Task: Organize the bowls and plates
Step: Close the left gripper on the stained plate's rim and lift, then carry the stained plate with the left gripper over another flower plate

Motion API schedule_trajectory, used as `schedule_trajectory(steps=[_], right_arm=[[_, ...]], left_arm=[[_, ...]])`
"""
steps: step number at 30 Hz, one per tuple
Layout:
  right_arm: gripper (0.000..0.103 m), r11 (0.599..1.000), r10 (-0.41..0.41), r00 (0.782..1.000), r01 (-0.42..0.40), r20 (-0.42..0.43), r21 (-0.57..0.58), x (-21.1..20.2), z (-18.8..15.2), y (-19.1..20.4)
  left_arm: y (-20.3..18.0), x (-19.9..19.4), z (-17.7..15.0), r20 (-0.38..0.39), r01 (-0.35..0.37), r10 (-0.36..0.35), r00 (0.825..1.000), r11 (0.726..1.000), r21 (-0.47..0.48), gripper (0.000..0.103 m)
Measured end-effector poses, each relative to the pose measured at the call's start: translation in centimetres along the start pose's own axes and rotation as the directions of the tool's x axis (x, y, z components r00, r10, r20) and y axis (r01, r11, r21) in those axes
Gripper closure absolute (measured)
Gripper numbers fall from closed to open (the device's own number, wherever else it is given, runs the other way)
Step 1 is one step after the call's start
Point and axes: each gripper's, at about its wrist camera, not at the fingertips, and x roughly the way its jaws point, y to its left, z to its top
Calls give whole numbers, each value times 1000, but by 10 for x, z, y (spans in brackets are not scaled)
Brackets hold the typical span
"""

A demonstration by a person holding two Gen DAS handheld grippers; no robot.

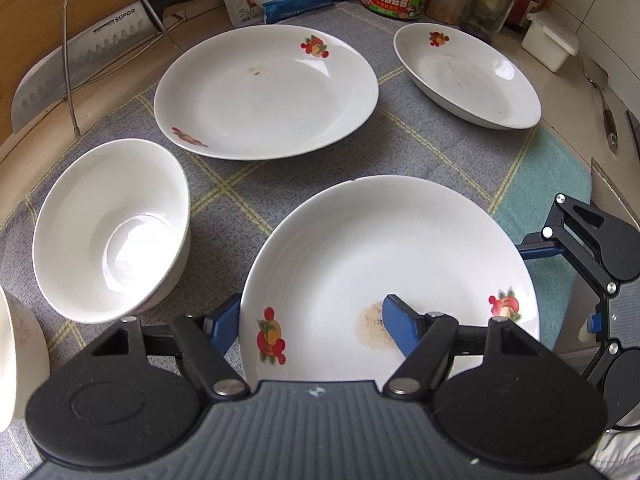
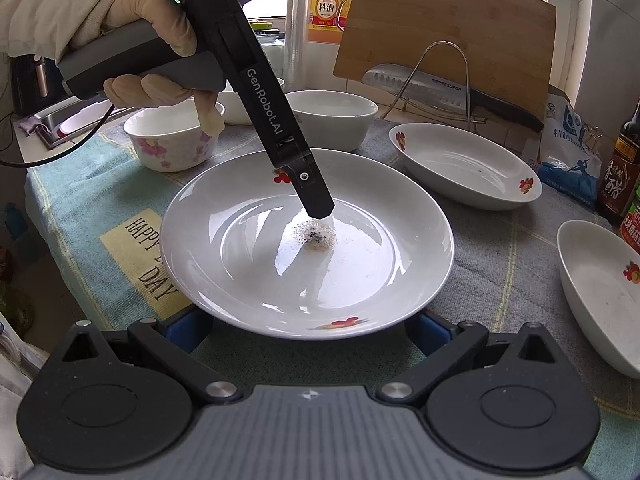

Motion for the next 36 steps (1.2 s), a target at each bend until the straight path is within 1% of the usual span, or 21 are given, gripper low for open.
schedule_trajectory(steps=[4, 14, 23, 28, 36], right_arm=[[0, 1000, 3, 1000, -3, -7, 3, 2, 2, -1], [0, 1000, 4, 1000, -4, -18, 11, 5, 4, -1], [0, 1000, 5, 1000, -5, -18, 18, 5, 5, -2], [0, 999, 7, 1000, -7, -5, 32, 2, 5, -5], [0, 1000, -8, 1000, 8, 9, 29, -11, 8, -14]], left_arm=[[2, 4, 4, -23, 13, -13, 1000, 1000, 3, 30], [1, 11, 4, -31, 5, -5, 1000, 1000, 7, 34], [1, 9, 4, -27, 2, -2, 1000, 1000, -2, 36], [0, 7, 6, -23, 2, -2, 1000, 1000, -6, 36], [-8, 0, 17, -7, 6, -6, 1000, 1000, 15, 36]])
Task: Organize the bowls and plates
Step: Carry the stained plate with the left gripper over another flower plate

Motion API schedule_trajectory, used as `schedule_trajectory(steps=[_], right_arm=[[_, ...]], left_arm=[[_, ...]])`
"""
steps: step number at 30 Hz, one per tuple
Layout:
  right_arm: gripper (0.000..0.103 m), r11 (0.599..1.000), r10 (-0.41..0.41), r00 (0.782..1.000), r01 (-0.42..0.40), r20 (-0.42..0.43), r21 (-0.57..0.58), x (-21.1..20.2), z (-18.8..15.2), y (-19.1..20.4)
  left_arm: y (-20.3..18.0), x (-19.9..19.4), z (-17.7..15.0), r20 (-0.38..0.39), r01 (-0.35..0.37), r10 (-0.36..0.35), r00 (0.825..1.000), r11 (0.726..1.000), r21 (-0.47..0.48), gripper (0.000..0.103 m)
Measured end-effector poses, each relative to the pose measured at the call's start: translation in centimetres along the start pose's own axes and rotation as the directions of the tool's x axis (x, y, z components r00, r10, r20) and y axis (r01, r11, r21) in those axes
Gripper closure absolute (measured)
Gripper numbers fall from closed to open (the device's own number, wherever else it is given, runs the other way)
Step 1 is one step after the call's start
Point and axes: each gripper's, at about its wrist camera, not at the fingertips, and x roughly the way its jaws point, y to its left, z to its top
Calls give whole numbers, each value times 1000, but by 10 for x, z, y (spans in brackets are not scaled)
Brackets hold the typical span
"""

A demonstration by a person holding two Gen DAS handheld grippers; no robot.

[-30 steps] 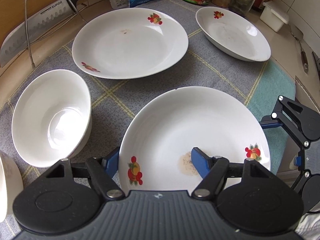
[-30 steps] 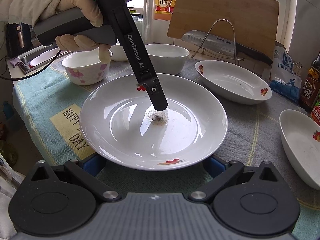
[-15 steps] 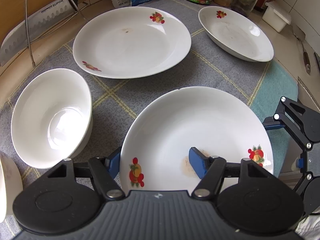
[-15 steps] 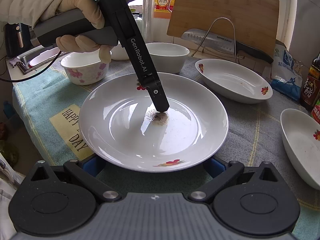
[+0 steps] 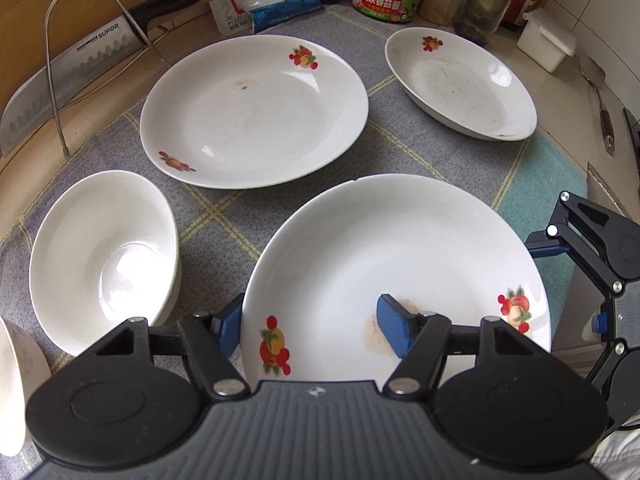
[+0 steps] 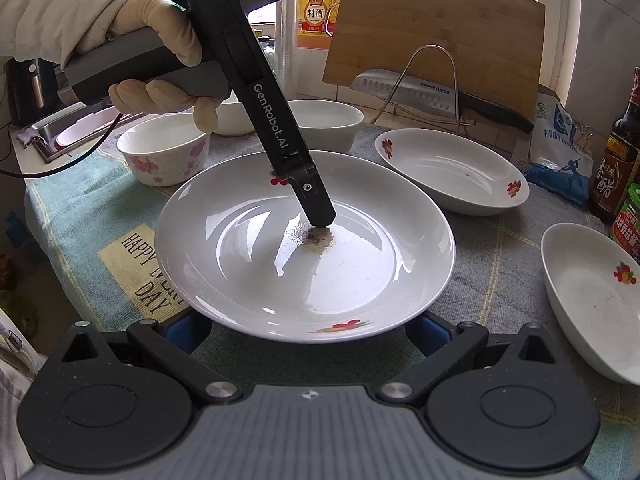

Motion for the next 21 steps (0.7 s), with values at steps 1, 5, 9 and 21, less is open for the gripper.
schedule_trajectory(steps=[1, 5, 9, 21], right_arm=[[0, 1000, -2, 1000, 2, 2, -1, -1, 0, -1], [0, 1000, -17, 1000, 17, 10, -3, -8, 4, -10], [0, 1000, -29, 999, 29, 18, 5, -15, 5, -21], [0, 996, -77, 996, 75, 40, 41, -32, -3, -61]], left_arm=[[-1, -1, 2, 3, 0, 0, 1000, 1000, 3, 36], [-6, -4, 13, 15, 0, 0, 1000, 1000, 14, 36], [-12, -7, 26, 28, -2, 1, 1000, 1000, 30, 36], [-40, 3, 78, 56, 2, -7, 998, 996, 84, 36]])
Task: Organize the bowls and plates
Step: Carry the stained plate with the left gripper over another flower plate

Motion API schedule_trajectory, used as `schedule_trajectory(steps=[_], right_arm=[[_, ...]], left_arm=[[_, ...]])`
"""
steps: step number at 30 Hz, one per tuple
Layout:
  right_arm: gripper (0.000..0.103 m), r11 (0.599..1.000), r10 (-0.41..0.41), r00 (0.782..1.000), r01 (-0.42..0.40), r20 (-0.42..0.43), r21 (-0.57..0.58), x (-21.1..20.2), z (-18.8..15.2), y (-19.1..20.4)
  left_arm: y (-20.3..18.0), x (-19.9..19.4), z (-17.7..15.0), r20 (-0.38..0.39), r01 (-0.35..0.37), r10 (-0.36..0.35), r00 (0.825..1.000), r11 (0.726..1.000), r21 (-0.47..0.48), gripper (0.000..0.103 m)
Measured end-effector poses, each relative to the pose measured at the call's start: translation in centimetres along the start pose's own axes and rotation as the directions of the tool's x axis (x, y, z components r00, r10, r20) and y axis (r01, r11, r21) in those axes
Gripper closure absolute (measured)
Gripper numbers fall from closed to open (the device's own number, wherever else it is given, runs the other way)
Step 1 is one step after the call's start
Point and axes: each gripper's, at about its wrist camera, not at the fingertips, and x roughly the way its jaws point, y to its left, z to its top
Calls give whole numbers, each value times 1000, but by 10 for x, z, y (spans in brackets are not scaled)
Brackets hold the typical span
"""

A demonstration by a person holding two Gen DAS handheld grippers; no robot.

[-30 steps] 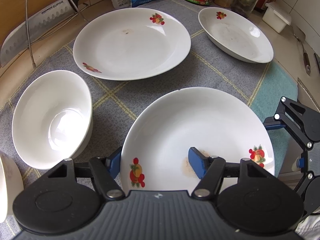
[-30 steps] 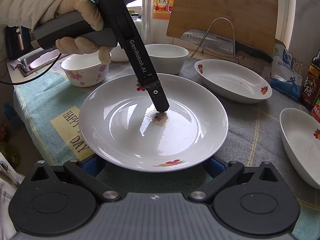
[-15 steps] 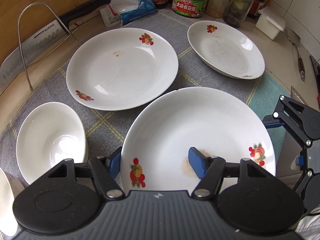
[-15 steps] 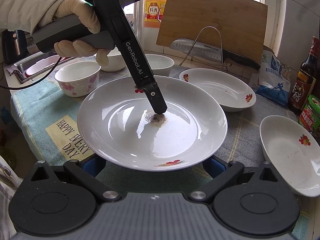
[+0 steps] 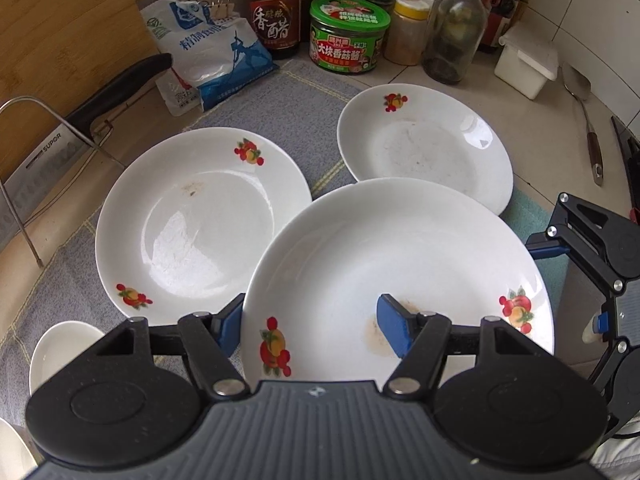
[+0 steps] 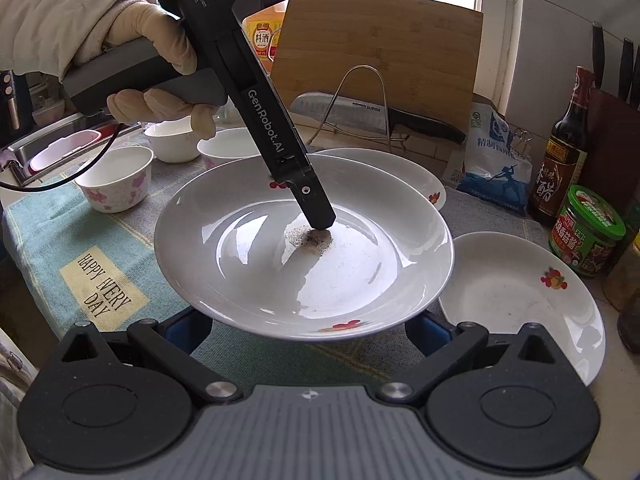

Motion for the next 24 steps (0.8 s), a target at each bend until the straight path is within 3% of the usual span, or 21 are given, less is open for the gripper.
schedule_trajectory(steps=[24], right_arm=[[0, 985, -138, 990, 139, -12, 101, -15, -22, -101]], left_arm=[[-49, 59, 103, -3, 69, -69, 998, 990, 125, 35]])
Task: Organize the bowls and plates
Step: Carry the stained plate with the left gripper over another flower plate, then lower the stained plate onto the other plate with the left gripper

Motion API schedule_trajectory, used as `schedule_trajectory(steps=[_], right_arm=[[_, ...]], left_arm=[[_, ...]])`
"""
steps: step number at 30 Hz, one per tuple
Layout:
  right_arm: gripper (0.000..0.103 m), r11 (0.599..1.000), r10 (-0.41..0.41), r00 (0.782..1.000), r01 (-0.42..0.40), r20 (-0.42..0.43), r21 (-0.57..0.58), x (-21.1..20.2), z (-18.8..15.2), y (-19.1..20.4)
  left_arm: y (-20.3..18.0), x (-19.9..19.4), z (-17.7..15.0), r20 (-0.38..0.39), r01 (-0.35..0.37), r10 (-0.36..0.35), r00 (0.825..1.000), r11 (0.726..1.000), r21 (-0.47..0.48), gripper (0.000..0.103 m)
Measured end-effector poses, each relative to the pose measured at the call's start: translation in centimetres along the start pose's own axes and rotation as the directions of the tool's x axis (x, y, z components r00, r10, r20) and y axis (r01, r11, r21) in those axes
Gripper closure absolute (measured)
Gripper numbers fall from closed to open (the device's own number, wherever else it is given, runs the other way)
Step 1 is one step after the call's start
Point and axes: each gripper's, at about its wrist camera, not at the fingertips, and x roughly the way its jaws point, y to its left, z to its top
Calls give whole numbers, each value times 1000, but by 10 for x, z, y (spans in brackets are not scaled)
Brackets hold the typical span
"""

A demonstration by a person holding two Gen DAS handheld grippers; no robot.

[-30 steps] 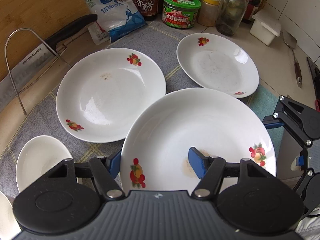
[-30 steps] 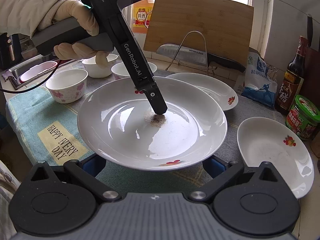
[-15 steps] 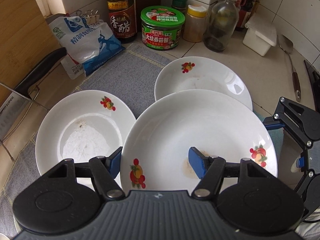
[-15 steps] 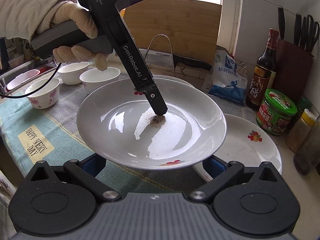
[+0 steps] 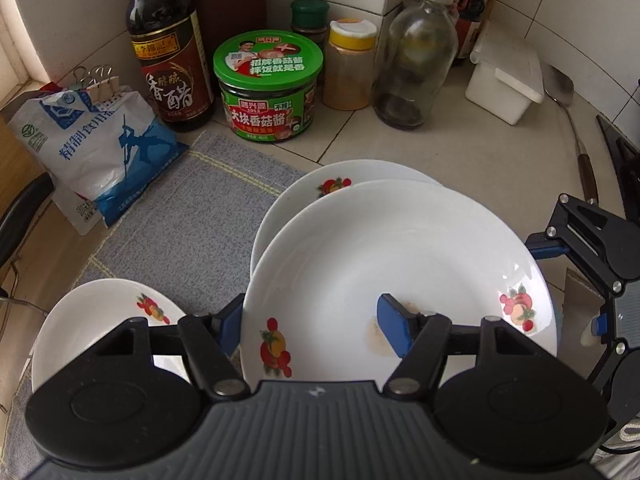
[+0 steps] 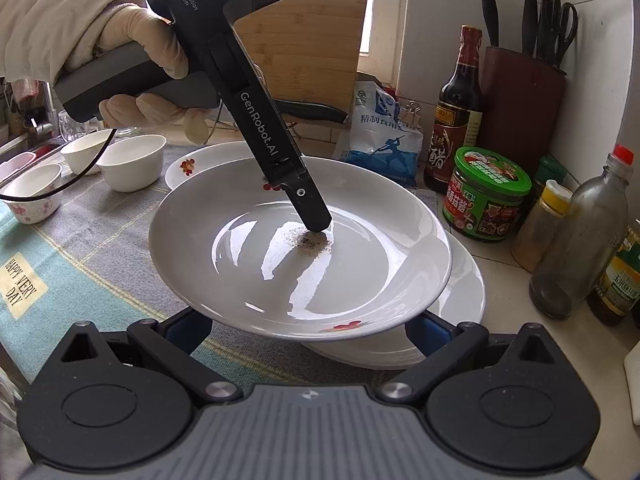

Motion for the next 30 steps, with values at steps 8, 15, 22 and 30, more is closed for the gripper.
schedule_trajectory(steps=[8, 15, 22, 30], right_arm=[[0, 999, -25, 999, 26, -27, 36, 5, -6, -19], [0, 998, -41, 998, 44, -56, 54, 8, -8, -24], [0, 996, -58, 995, 63, -79, 64, 7, -8, -24], [0, 995, -79, 993, 83, -93, 48, 5, -5, -21]], left_arm=[[0, 24, 16, -20, 39, -39, 999, 999, 15, 35], [0, 38, 22, -38, 70, -69, 997, 997, 24, 34], [0, 50, 25, -54, 83, -81, 995, 996, 36, 34], [-5, 53, 25, -50, 69, -66, 997, 996, 62, 36]])
